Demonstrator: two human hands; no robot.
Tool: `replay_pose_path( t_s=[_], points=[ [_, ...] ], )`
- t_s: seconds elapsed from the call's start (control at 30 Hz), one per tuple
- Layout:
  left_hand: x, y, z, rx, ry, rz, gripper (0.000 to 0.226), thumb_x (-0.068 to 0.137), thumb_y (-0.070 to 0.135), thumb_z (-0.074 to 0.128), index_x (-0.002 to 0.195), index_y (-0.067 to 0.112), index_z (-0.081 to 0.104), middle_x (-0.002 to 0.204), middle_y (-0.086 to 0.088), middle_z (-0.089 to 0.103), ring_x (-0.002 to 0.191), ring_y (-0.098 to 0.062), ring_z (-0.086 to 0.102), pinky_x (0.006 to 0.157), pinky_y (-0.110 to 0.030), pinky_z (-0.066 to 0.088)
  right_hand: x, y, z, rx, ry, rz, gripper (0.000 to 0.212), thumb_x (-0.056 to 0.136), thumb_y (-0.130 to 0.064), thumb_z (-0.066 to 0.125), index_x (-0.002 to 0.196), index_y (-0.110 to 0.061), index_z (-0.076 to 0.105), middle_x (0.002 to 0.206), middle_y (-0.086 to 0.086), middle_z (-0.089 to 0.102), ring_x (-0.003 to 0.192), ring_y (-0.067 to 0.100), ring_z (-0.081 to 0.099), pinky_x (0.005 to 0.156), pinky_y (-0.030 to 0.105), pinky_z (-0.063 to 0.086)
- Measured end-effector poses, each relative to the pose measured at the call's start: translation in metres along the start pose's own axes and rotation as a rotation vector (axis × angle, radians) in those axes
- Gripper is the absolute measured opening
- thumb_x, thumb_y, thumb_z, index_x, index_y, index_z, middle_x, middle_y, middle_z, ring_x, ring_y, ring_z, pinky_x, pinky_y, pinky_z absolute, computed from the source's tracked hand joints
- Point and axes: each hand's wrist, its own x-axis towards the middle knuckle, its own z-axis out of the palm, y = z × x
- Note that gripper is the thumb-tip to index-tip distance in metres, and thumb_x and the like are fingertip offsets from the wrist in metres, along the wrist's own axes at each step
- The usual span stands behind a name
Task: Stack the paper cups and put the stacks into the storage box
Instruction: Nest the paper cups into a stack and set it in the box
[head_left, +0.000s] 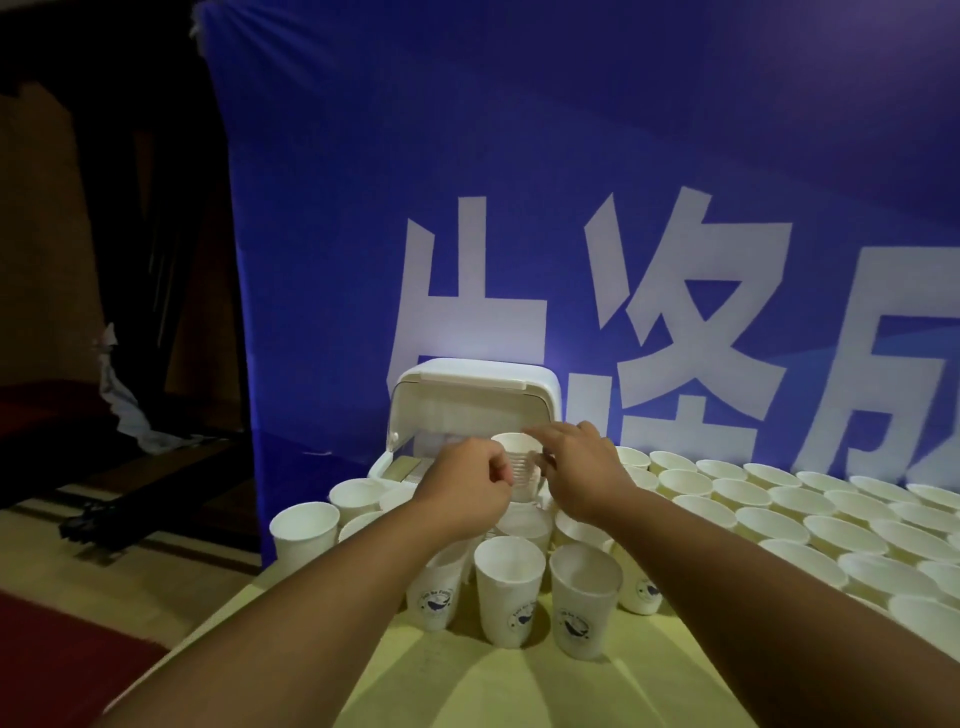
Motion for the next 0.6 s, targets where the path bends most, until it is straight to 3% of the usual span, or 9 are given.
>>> replay_pose_path(
  t_s=[0.1,0.2,0.27,0.33,0.43,0.6],
  points=[
    [-0.017,0.018,0.009,-0.031,-0.037,0.019,0.021,0.085,0.011,0.066,0.08,0.031,0.068,0.083,0.008,0.069,0.078,-0.014,0.066,0.068,-0.032,0.061,-0.023,0.008,-0.017,0.08,0.159,0.093,0.015,0.094,-0.034,0.063,0.105,-0.031,0.072,0.103,-0.01,0.069,0.092,0.013,0.056,0.08,0.029,0.044],
    [-0.036,0.035,0.024,-0.003,-0.077,0.063,0.02,0.084,0.013,0.066,0.078,0.033,0.067,0.082,0.011,0.067,0.078,-0.011,0.064,0.064,-0.028,0.054,-0.053,0.017,-0.034,0.092,0.175,0.173,0.012,0.092,-0.032,0.064,0.092,-0.026,0.075,0.083,-0.012,0.069,0.074,0.009,0.06,0.072,0.028,0.053],
    [-0.047,0.044,0.036,0.018,-0.093,0.076,0.021,0.085,0.015,0.066,0.079,0.035,0.065,0.085,0.014,0.065,0.08,-0.007,0.061,0.062,-0.022,0.047,-0.072,0.024,-0.045,0.099,0.163,0.223,0.01,0.091,-0.032,0.066,0.09,-0.027,0.075,0.078,-0.014,0.067,0.067,0.006,0.059,0.065,0.02,0.051],
    [-0.056,0.055,0.045,0.076,-0.111,0.084,0.018,0.088,0.019,0.067,0.087,0.036,0.066,0.092,0.015,0.065,0.084,-0.006,0.061,0.068,-0.024,0.052,-0.09,0.031,-0.057,0.083,0.151,0.259,0.01,0.091,-0.034,0.066,0.091,-0.028,0.074,0.077,-0.016,0.066,0.064,0.005,0.058,0.061,0.016,0.048],
    [-0.065,0.067,0.054,0.206,-0.155,0.116,0.012,0.09,0.029,0.067,0.1,0.034,0.071,0.1,0.011,0.068,0.087,-0.009,0.064,0.08,-0.033,0.059,-0.118,0.044,-0.079,-0.024,0.126,0.274,0.013,0.091,-0.035,0.063,0.091,-0.027,0.074,0.075,-0.015,0.065,0.062,0.006,0.058,0.059,0.02,0.052],
    [-0.077,0.079,0.062,0.399,-0.179,0.132,0.008,0.092,0.029,0.066,0.097,0.029,0.073,0.092,0.008,0.068,0.08,-0.011,0.063,0.076,-0.034,0.059,-0.159,0.063,-0.114,-0.292,0.012,0.327,0.019,0.089,-0.046,0.062,0.085,-0.028,0.064,0.07,-0.014,0.058,0.059,0.005,0.054,0.051,0.02,0.043]
  ],
)
